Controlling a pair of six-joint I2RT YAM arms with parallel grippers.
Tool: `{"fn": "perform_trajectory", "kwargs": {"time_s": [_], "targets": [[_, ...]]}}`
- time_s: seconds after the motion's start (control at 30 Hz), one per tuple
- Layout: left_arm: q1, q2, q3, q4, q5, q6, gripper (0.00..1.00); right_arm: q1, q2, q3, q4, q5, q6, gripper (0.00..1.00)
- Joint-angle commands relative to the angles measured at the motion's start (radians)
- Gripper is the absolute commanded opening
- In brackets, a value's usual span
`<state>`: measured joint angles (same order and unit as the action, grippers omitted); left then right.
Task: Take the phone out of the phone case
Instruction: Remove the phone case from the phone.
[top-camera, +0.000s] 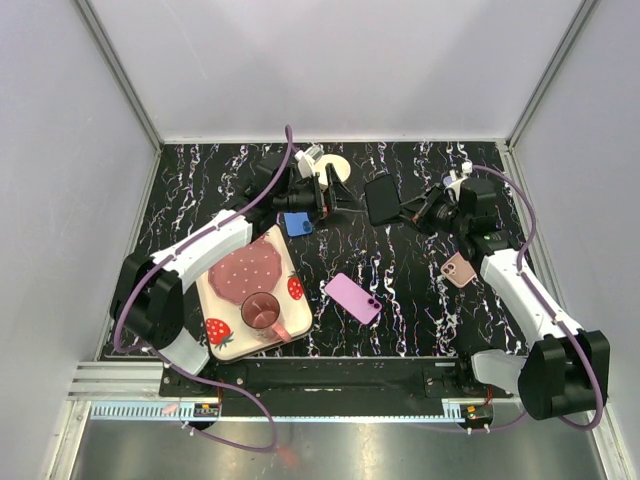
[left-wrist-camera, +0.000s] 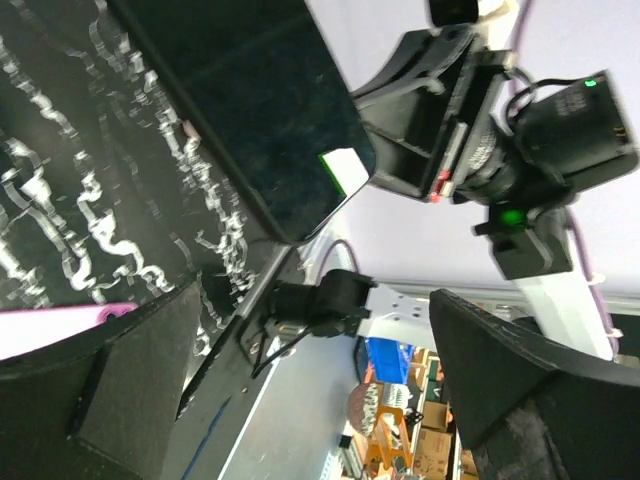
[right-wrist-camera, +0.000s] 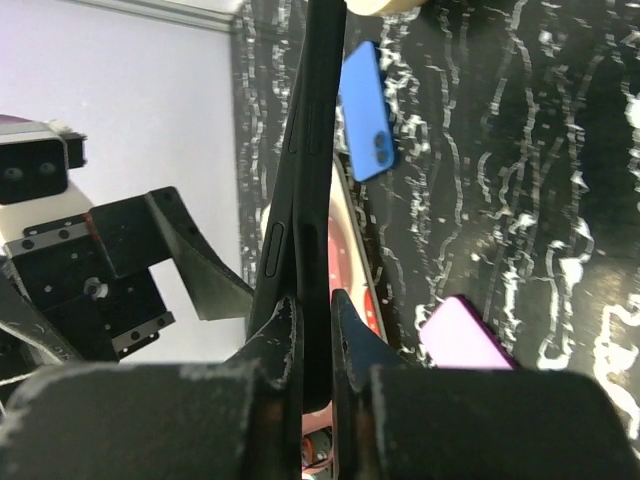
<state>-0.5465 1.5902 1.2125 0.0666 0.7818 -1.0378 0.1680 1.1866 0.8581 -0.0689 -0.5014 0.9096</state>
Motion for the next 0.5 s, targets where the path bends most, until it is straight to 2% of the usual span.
{"fn": "perform_trajectory", "kwargs": {"time_s": [0.0, 0.23, 0.47], "targets": [[0.003, -0.035, 0.050, -0.218, -0.078, 0.168, 0.99, -0.002, -0.044, 0.019, -0.065, 0.075, -0.093, 0.00], [0.000, -0.001, 0.001, -0.249, -0.101, 0.193, 0.99, 0.010, -0.078, -0.042, -0.176, 0.213, -0.192, 0.00], [-0.033, 0.054, -0.011, -0.251, -0.130, 0.212, 0.99, 0.211, 0.016, 0.034, -0.348, 0.671, -0.322, 0.00]]}}
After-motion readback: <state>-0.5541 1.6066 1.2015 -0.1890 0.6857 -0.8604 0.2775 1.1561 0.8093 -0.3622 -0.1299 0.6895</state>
